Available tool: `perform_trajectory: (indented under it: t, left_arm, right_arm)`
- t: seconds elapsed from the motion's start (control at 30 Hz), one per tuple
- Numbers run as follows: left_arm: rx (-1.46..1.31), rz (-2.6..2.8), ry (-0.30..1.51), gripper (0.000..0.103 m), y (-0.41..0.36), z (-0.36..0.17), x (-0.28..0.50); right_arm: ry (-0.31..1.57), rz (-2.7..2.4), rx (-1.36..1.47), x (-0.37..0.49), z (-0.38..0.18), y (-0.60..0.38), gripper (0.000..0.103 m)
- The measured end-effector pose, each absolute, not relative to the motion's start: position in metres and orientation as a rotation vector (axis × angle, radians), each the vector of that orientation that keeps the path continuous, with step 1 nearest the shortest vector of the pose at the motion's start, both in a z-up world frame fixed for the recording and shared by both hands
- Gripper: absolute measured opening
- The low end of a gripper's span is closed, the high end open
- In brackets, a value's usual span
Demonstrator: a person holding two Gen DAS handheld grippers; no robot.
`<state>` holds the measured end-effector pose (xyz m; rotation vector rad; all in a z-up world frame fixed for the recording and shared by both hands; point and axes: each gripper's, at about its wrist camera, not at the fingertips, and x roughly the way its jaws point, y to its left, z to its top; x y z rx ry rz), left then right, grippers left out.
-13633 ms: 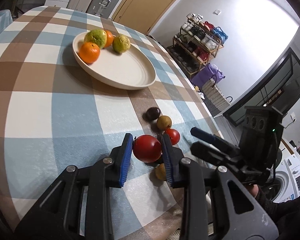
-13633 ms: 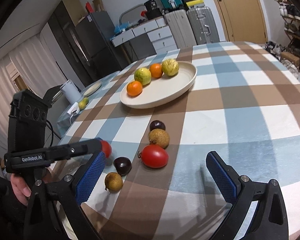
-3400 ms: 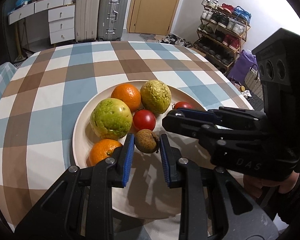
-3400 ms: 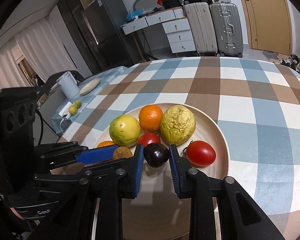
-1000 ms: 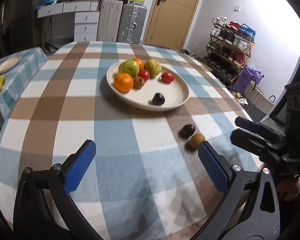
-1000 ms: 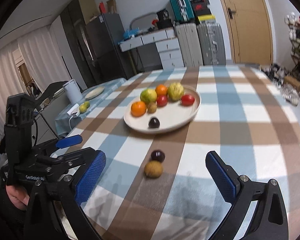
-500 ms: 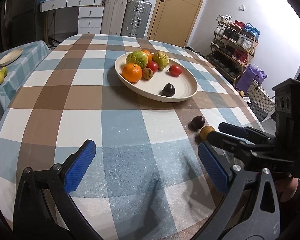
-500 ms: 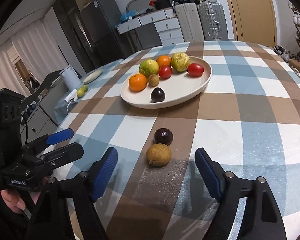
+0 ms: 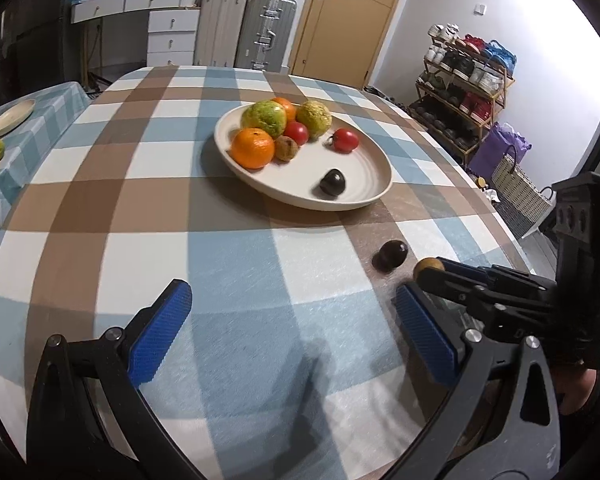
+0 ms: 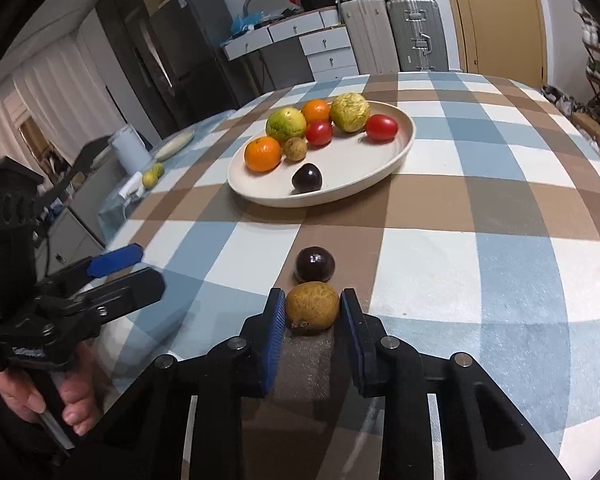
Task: Organize fruits
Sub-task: 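Close the right tool around the second brown kiwi, then close the left tool around the last dark plum while the right tool holds the kiwi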
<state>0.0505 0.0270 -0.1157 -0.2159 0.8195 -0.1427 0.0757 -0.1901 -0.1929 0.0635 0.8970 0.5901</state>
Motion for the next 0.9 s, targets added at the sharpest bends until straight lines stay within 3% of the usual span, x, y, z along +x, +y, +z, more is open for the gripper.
perform_trajectory:
  t: [0.57,0.73,0.9]
  left_arm:
    - [-0.139,-0.302,0.917,0.099,-0.051,-0.132,0.109]
    - [-0.106,-0.349,0.944,0.074,-0.065,-0.137,0.116]
    - [-0.116,-0.388,0.943,0.059,-0.066,-0.138,0.120]
  right_arm:
    - [0.774,0.532,0.168,0.085,-0.166,-0.259,0.029]
    - [0.770,0.526,0.183,0.091,-0.166,-0.269,0.029]
    - [0.769,0.527,0.208,0.093,-0.168,-0.276,0.029]
